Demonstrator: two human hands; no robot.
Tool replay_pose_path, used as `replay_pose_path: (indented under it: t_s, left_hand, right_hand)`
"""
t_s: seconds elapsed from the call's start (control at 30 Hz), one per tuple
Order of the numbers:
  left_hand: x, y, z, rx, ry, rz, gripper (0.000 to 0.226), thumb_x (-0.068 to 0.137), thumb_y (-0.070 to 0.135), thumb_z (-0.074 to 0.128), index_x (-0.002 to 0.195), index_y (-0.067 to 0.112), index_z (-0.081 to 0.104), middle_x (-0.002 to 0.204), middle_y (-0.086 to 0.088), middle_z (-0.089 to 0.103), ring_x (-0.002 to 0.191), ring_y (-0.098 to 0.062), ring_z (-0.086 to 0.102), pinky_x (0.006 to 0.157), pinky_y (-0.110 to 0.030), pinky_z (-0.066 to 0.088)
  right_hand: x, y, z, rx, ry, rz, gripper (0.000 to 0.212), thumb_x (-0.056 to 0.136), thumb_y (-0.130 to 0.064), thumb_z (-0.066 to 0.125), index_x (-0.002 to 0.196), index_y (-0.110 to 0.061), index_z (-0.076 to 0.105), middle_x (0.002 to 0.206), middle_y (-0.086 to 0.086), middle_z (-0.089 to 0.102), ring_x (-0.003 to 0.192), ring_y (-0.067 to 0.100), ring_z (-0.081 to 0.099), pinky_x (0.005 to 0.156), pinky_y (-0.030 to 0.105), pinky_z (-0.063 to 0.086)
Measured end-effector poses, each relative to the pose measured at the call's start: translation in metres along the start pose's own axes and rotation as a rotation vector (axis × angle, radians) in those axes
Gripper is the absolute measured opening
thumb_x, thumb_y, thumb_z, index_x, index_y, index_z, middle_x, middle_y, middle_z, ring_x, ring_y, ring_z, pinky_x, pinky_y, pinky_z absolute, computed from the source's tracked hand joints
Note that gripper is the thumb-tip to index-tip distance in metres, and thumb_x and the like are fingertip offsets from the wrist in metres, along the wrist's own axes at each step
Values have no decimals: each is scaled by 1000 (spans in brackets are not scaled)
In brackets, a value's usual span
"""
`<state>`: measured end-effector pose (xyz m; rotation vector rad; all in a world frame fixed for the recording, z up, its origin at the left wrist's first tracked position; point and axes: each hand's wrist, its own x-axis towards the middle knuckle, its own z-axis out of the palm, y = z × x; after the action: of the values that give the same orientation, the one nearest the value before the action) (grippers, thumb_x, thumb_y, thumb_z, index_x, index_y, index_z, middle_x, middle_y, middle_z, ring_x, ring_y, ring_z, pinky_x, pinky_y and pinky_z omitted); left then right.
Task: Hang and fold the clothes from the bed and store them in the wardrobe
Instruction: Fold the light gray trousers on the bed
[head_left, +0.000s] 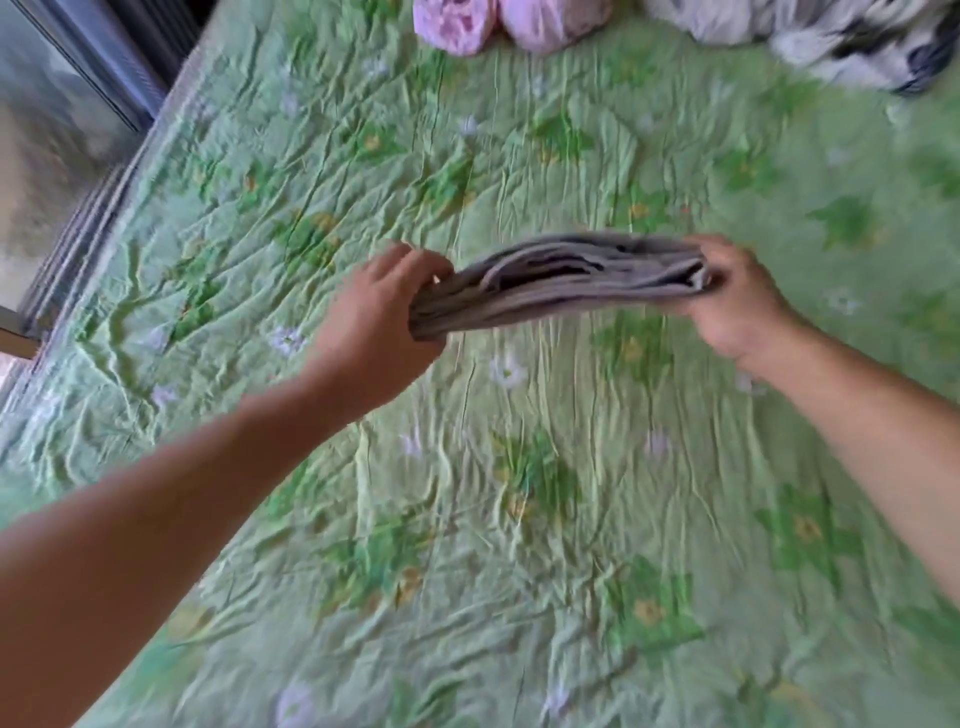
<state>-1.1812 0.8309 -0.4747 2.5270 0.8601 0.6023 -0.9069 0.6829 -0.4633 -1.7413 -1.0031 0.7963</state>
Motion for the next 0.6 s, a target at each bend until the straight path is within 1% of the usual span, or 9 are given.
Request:
replay_pose_path:
  t_s: [0.03,0.1,0.2,0.27,0.33,0.43,0.5,0.53,0.6]
  left_hand:
    - [-12,0,5,70,-21,91,48,65,16,67,112,21,57,104,-5,57,92,-24,53,72,-31,39]
    - [-51,-7,26,180,-124,175,53,67,14,73,117,18,56,109,-9,56,97,-32,55,79,-38,46]
    - [-112,-30,67,305,-443,132,59,74,23,77,130,22,58,126,-8,55,112,-34,57,91,-45,50]
    - [-137,-41,89,315,-604,34,56,84,39,70,137,29,53,142,-4,46,130,-28,47,103,-45,44]
    - [-142,-45,111,260,-558,-59,55,89,47,58,141,31,45,151,-4,37,139,-28,37,108,-48,41]
    - [-123,-38,151,232,-486,-91,60,97,56,33,153,40,19,165,-6,11,153,-26,7,119,-49,18]
    - [-107,-35,181,286,-473,-71,63,99,61,21,156,46,-1,168,-3,-9,154,-25,-14,121,-54,3]
    - [-101,-38,193,336,-470,-61,64,99,62,20,155,47,-5,167,-4,-13,153,-26,-18,122,-59,1]
    - [-95,-54,213,411,-478,-61,64,99,63,19,156,47,-5,167,-5,-15,153,-27,-18,120,-63,2]
  right_hand:
    - [-18,12,1,-114,57,-36,50,69,15,58,110,-9,74,111,8,71,109,25,67,94,12,45]
    - [-56,51,3,-436,97,-91,57,67,15,52,119,-1,68,129,24,56,124,40,53,108,26,39]
    - [-112,121,22,-741,-165,125,76,76,18,57,143,-16,55,155,16,34,143,36,33,117,44,33]
    - [-135,153,41,-772,-241,205,65,89,5,55,147,-25,50,161,11,27,147,32,27,118,44,31]
    - [-137,172,60,-734,-175,200,49,99,-20,54,147,-27,48,162,9,26,148,33,26,114,47,35]
    - [-117,185,95,-845,-220,153,65,96,-58,39,156,-38,25,169,3,3,154,31,9,117,56,30]
    - [-99,193,121,-925,-243,99,75,92,-68,31,159,-43,9,168,0,-16,155,30,-11,120,62,16]
    - [-91,195,134,-947,-228,81,76,92,-71,29,159,-44,6,168,0,-19,154,31,-18,119,66,11]
    - [-78,201,156,-1000,-163,73,77,92,-73,28,159,-44,6,169,4,-13,153,35,-19,115,73,7]
